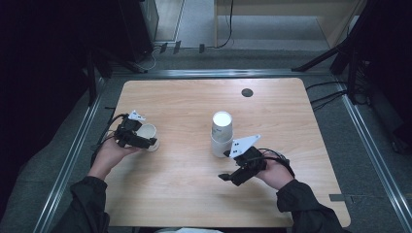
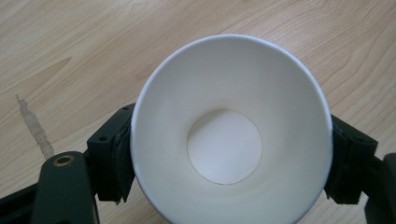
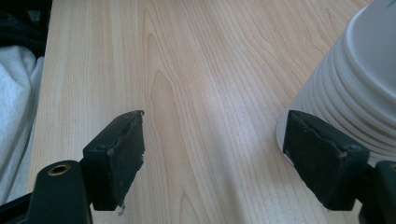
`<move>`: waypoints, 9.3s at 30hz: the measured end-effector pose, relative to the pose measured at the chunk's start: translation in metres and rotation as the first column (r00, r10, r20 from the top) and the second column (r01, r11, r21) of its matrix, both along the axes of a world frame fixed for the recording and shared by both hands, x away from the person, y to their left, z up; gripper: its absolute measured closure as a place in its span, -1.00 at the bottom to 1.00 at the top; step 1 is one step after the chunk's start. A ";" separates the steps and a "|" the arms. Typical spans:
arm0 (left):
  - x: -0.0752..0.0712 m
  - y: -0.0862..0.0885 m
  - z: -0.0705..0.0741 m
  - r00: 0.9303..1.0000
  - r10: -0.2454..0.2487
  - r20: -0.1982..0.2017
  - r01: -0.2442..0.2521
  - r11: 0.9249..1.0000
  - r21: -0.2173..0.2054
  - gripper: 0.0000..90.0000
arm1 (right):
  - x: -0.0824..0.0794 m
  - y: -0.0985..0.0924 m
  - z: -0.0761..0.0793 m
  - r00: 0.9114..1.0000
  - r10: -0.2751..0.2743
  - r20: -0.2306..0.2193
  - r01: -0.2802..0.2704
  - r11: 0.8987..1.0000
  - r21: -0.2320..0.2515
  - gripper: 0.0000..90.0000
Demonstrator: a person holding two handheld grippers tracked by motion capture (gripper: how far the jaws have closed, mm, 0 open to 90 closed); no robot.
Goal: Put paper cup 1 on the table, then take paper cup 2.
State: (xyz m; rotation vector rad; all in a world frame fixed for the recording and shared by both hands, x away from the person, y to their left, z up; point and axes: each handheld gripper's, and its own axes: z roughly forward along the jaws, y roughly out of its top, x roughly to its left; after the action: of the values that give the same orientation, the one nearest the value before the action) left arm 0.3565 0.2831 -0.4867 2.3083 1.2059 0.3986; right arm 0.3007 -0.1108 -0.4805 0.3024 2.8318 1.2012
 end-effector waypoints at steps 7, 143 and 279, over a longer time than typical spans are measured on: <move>0.000 -0.001 0.000 1.000 -0.014 -0.016 0.014 1.000 -0.016 -0.58 | -0.001 -0.001 0.002 1.000 0.005 0.018 -0.006 1.000 0.022 -0.53; -0.081 -0.096 0.044 0.936 -0.350 0.042 0.347 0.898 -0.271 -0.73 | 0.035 -0.011 0.174 0.990 -0.118 0.077 0.118 0.993 0.007 -0.24; -0.068 -0.159 0.011 0.667 -0.739 -0.099 0.734 0.674 -0.087 -0.36 | -0.009 0.033 0.018 0.996 0.083 -0.033 -0.082 0.996 0.046 -0.42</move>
State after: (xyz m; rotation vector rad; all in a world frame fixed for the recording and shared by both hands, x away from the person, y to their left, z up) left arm 0.2889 0.1245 -0.4756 2.5700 0.2177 -0.0800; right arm 0.2913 -0.0775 -0.4620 0.2124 2.8765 1.2880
